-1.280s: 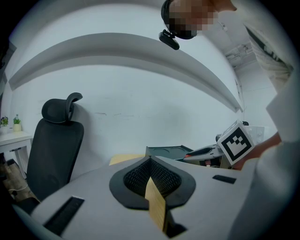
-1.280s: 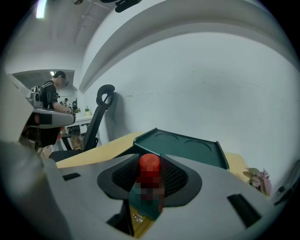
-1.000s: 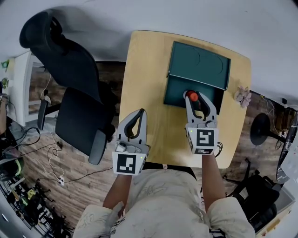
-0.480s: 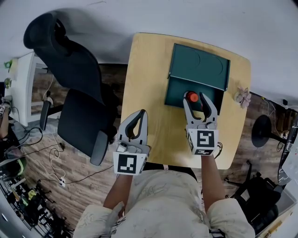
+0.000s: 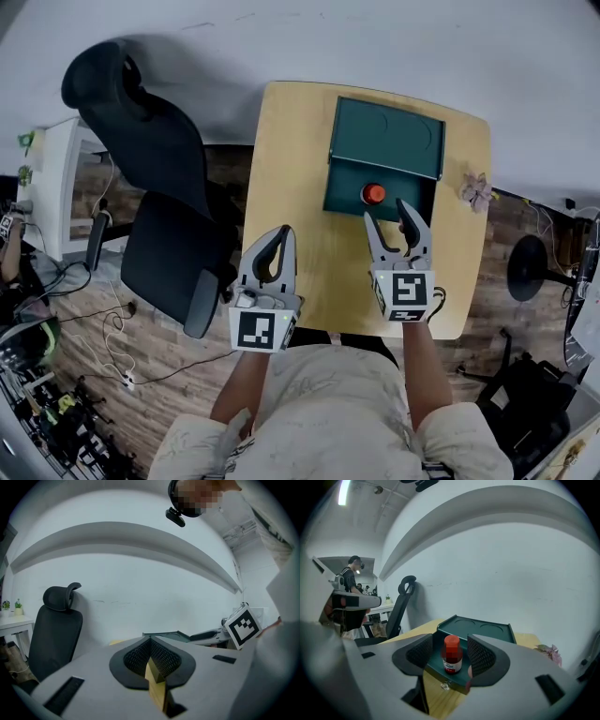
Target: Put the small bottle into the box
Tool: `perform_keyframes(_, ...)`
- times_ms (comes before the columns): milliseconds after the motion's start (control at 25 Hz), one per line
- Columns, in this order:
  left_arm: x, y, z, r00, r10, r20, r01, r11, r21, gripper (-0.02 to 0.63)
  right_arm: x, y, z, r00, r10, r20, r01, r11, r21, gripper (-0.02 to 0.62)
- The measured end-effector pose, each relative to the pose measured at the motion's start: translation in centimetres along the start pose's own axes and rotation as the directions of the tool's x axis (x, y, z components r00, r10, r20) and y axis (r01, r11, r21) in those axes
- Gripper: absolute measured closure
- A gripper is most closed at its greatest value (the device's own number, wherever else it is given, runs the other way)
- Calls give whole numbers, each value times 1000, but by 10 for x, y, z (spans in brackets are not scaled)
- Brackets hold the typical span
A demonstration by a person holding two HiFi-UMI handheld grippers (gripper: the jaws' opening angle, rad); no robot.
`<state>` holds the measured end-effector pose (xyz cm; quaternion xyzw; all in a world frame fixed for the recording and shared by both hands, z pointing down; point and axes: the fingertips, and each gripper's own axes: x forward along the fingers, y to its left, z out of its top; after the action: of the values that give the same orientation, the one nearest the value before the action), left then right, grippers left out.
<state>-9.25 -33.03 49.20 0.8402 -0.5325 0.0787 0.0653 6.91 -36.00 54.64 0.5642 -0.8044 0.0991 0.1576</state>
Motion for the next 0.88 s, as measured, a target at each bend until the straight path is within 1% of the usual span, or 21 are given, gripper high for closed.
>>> perform_keyframes(120,-6,-11,5,1000,0,6,0,1000,1,600,-20,-4,7,1000,-10,23,10,1000,-1,350)
perform_keyframes(280,-14,-29,20,998,-12,56,11,1000,16,600,-52,-15,17,998,-33,61,33,999,-1,350)
perform_keyframes(480,-27,-54,32,995,-24,95,22,999,25,600,-97,-29,30,991,-72,116,73,997,-6,350)
perform_keyframes(720,-40,-86,56,987,-41,155,32,998,55,600,-158,-55,46,974,-126,190,126,992,13,350)
perform_keyframes(880,-49,-101,75,980,-52,193,36,996,84,600,-195,-69,58,957,-165,237,166,986,19,350)
